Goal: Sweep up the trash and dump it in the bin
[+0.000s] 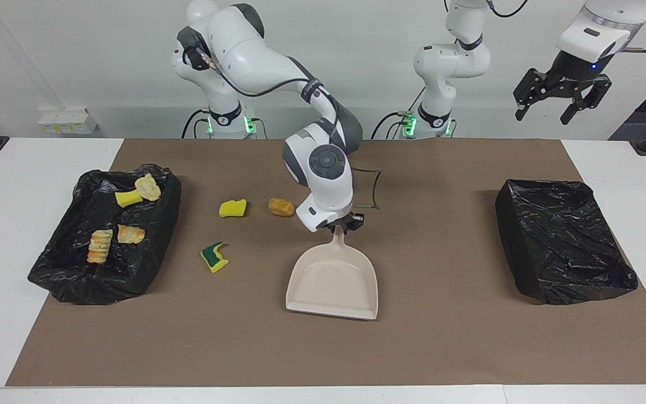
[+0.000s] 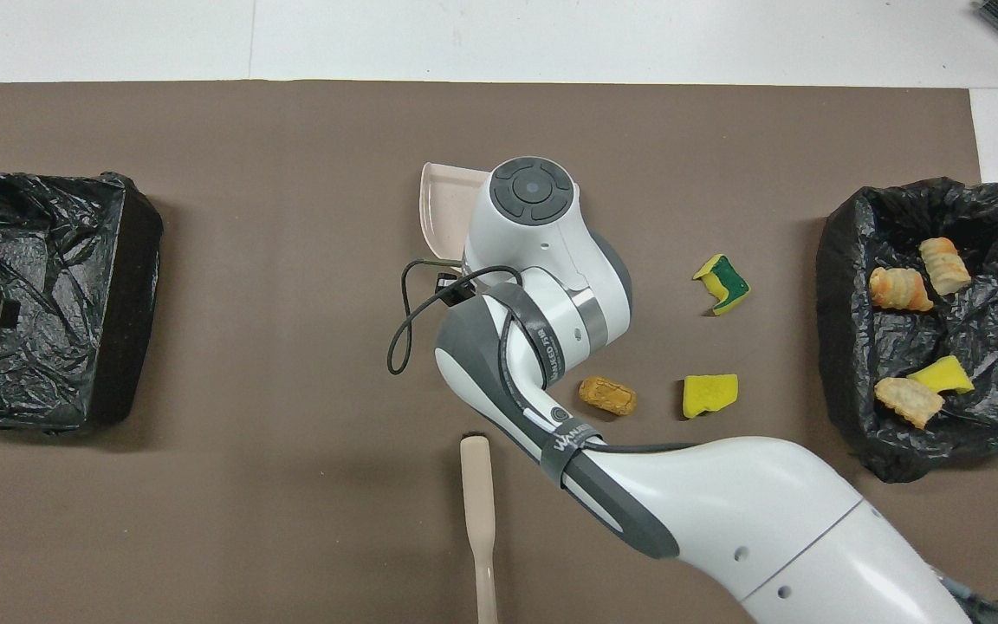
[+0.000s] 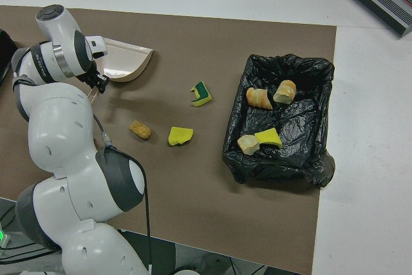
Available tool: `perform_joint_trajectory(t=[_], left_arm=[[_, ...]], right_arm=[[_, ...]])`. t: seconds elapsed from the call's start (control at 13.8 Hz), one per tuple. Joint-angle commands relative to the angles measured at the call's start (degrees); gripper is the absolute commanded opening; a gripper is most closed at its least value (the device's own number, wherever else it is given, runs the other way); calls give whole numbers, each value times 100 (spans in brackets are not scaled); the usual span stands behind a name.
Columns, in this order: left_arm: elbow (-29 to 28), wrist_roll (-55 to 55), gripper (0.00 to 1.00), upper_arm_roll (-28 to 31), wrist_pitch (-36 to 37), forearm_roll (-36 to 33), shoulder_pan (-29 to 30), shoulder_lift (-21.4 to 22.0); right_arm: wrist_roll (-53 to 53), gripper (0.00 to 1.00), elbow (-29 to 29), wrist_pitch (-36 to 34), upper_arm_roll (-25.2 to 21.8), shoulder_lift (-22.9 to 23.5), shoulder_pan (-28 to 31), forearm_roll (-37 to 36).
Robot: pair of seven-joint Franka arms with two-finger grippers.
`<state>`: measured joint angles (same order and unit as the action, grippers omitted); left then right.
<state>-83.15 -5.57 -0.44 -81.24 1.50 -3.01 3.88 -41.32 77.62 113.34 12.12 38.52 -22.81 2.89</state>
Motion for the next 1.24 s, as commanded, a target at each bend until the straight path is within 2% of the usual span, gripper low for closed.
perform_joint_trajectory(t=[0.0, 0.29, 0.51, 1.16], left_arm=[[44, -41, 100, -61, 117, 26, 108, 42], [44, -32, 100, -61, 100, 26, 108, 42], [44, -23, 100, -61, 21, 26, 108, 34], [53, -41, 100, -79, -243, -1, 46, -54]], right_arm=[[10, 99, -142, 179, -8, 121, 14, -43], [19, 100, 7, 119, -8, -178, 172, 27], [2, 100, 902, 74, 1, -818, 58, 36], [-656, 100, 3512, 162, 1, -2787, -978, 114]])
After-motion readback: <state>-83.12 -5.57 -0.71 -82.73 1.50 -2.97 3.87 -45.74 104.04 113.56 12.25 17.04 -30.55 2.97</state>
